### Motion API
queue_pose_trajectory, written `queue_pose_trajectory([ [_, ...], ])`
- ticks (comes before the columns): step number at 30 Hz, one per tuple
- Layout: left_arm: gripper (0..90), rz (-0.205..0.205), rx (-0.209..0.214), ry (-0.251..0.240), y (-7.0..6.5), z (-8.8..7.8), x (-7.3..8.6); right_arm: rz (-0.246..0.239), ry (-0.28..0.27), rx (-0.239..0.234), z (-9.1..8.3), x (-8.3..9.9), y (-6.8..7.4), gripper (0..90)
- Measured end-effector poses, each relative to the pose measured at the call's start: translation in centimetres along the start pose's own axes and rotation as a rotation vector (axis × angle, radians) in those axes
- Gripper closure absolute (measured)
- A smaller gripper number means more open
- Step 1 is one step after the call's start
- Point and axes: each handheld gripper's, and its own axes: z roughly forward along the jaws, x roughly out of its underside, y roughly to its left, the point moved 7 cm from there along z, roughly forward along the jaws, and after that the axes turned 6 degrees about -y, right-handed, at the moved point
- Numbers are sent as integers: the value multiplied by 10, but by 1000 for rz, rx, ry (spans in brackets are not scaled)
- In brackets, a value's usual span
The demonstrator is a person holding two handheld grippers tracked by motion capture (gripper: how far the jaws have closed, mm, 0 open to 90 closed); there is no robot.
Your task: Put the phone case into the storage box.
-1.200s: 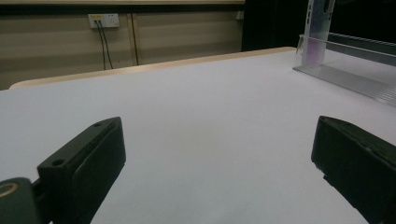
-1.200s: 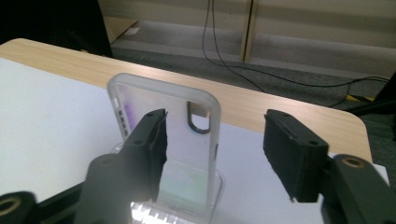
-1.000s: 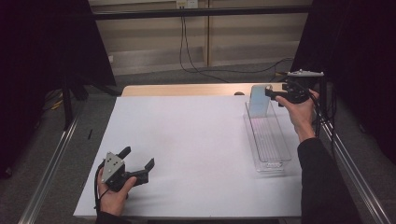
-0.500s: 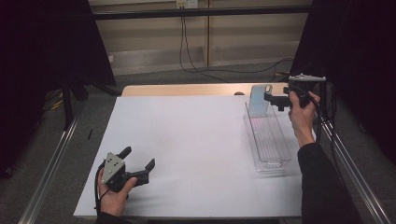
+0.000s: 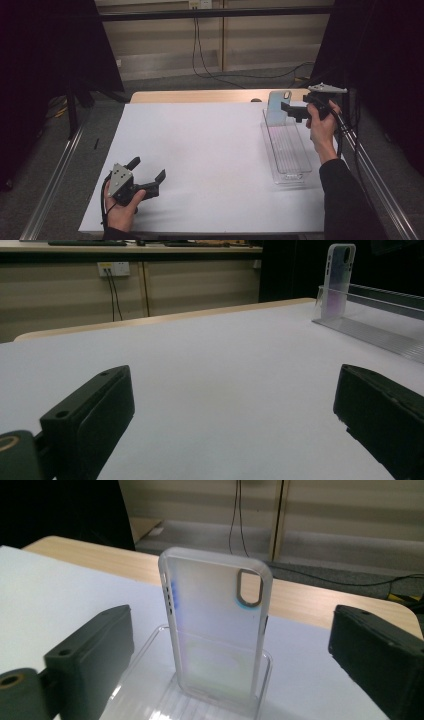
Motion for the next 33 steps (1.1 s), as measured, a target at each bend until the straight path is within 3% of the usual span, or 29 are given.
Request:
queue_pose_trajectory([
  [6, 29, 2, -2, -5, 0, 0, -1, -4, -68, 39, -6, 0, -2, 18],
  [13, 30, -13, 9, -13, -3, 0, -1, -5, -96, 54, -15, 8, -4, 0],
  [20, 30, -17, 14, -16, -4, 0, -2, 2, -95, 17, -24, 16, 3, 0],
  [23, 30, -59, 34, -25, -6, 1, -2, 0, -101, -5, -28, 19, 6, 0],
  [26, 30, -38, 40, -22, -5, 1, -3, -12, -100, 7, -30, 21, 8, 1],
  [33, 30, -42, 29, -31, -2, -2, -3, -19, -117, -5, -41, 35, 16, 1],
])
